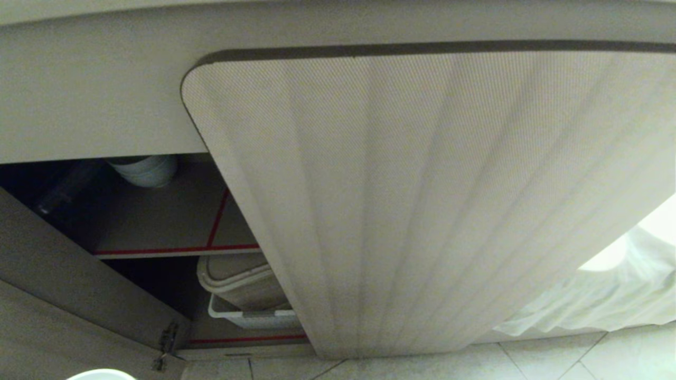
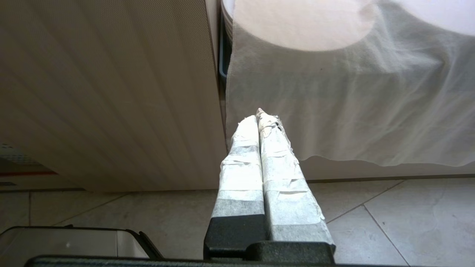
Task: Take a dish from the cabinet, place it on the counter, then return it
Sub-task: Put it back into the cabinet
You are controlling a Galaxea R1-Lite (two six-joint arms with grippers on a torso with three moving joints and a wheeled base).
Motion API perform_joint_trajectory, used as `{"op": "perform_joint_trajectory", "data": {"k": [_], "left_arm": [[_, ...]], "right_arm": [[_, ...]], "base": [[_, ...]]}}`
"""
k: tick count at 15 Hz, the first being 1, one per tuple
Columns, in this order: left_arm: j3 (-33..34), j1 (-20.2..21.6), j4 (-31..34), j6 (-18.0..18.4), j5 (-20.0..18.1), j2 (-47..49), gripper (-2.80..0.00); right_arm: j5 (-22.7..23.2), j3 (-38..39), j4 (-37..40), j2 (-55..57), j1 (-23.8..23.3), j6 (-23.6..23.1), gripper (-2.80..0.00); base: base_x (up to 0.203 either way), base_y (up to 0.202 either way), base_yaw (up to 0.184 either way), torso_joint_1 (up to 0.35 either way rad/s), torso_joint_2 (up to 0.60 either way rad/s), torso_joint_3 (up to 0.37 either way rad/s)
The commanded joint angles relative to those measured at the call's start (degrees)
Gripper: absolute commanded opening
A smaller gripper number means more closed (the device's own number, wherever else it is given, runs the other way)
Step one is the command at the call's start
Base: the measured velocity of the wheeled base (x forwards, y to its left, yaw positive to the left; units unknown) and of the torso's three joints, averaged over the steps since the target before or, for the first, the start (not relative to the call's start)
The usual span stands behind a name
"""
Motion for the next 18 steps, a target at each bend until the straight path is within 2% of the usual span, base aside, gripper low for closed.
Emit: {"op": "perform_joint_trajectory", "data": {"k": [1,4,9,12,18], "left_arm": [[0.0,0.0,0.4,-0.2,0.0,-0.1,-2.80],[0.6,0.2,0.2,-0.6,-0.2,-0.4,-2.80],[4.0,0.4,-0.5,-4.2,0.0,-1.6,-2.80],[7.5,0.5,-3.6,-6.0,0.1,-4.4,-2.80],[11.0,0.6,-4.9,-6.6,0.1,-9.5,-2.80]], "right_arm": [[0.0,0.0,0.0,0.0,0.0,0.0,-2.80],[0.0,0.0,0.0,0.0,0.1,0.0,-2.80],[0.0,0.0,0.0,0.0,0.0,0.0,-2.80],[0.0,0.0,0.0,0.0,0.0,0.0,-2.80],[0.0,0.0,0.0,0.1,0.0,0.0,-2.80]], "base": [[0.000,0.000,0.000,0.000,0.00,0.000],[0.000,0.000,0.000,0.000,0.00,0.000],[0.000,0.000,0.000,0.000,0.00,0.000],[0.000,0.000,0.000,0.000,0.00,0.000],[0.000,0.000,0.000,0.000,0.00,0.000]]}}
